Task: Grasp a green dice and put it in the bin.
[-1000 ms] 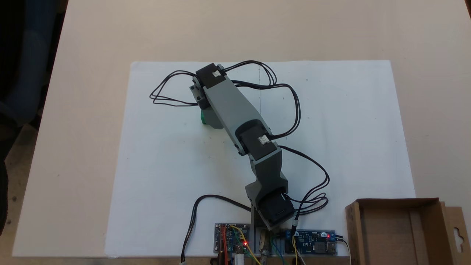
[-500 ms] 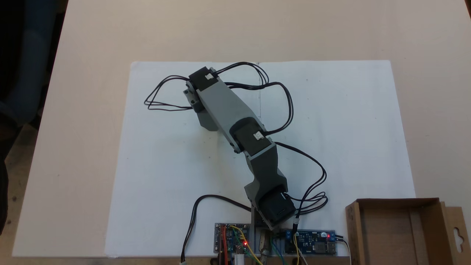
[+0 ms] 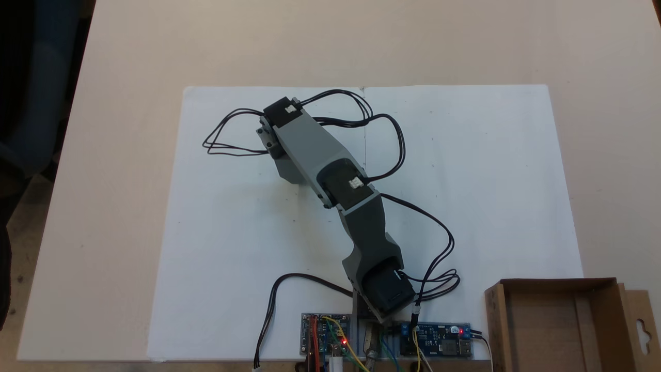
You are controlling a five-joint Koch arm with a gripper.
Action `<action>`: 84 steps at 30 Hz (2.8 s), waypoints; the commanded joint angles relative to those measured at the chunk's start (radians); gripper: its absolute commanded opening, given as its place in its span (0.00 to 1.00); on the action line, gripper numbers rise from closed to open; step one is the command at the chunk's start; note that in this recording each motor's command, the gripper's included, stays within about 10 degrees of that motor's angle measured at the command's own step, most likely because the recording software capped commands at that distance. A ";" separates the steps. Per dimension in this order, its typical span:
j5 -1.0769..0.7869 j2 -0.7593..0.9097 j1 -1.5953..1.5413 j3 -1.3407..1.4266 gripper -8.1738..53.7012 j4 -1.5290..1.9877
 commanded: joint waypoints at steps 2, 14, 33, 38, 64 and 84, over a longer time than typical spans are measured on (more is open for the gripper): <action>0.107 0.025 -0.009 -0.048 0.80 -0.020; 0.121 -0.012 -0.031 -0.048 0.78 -0.041; 0.121 -0.034 -0.037 -0.048 0.71 -0.058; 0.121 -0.035 -0.037 -0.048 0.71 -0.066; 0.133 0.035 0.078 -0.035 0.33 -0.063; -0.389 0.471 1.177 0.006 0.33 -0.135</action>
